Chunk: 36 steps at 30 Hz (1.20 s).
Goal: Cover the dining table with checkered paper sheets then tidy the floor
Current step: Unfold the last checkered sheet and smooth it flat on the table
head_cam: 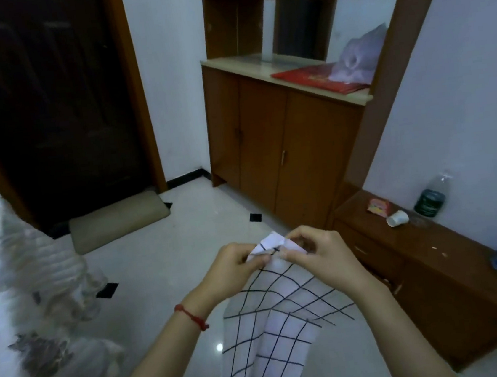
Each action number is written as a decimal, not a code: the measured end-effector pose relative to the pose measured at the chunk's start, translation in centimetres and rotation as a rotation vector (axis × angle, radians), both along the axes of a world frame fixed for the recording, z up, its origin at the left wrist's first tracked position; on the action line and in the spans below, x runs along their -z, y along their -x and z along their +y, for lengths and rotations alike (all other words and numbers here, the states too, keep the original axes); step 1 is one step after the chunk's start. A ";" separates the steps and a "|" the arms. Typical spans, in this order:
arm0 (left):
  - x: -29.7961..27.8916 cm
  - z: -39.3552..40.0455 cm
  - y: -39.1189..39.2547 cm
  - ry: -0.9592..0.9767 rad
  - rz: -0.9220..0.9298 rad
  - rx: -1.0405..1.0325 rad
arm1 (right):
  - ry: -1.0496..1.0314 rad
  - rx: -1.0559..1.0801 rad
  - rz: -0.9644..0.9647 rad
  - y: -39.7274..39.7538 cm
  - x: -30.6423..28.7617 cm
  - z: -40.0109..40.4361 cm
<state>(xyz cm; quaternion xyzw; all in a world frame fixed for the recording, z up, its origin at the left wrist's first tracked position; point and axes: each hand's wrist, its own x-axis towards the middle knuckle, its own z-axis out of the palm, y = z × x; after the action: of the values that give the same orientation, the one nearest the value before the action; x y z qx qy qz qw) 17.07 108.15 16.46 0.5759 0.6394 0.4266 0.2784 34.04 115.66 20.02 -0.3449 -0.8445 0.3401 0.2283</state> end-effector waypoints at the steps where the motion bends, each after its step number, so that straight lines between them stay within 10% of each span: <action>1: -0.2 1.2 1.8 -0.016 -0.046 -0.031 | 0.064 0.019 -0.011 0.7 0.0 2.0; 21: 1.1 11.8 27.5 -0.134 -0.680 -0.525 | 0.312 -0.018 0.464 28.1 2.2 25.0; 26: -0.6 13.1 30.2 -0.325 -1.098 -0.026 | 0.262 -0.263 0.477 35.3 0.9 28.6; 31: -4.0 19.8 31.0 -0.329 -0.586 -0.609 | 0.302 -0.566 0.456 41.2 -1.1 30.4; 36: -6.4 24.5 31.9 -0.391 -0.297 -0.702 | 0.283 -0.773 0.409 44.5 -2.3 31.5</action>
<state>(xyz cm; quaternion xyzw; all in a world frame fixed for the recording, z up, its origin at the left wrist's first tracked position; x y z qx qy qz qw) -14.80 132.62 22.86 0.2974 0.6567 0.6870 0.0912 -10.51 147.14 22.28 0.0420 -0.7941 0.5733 0.1972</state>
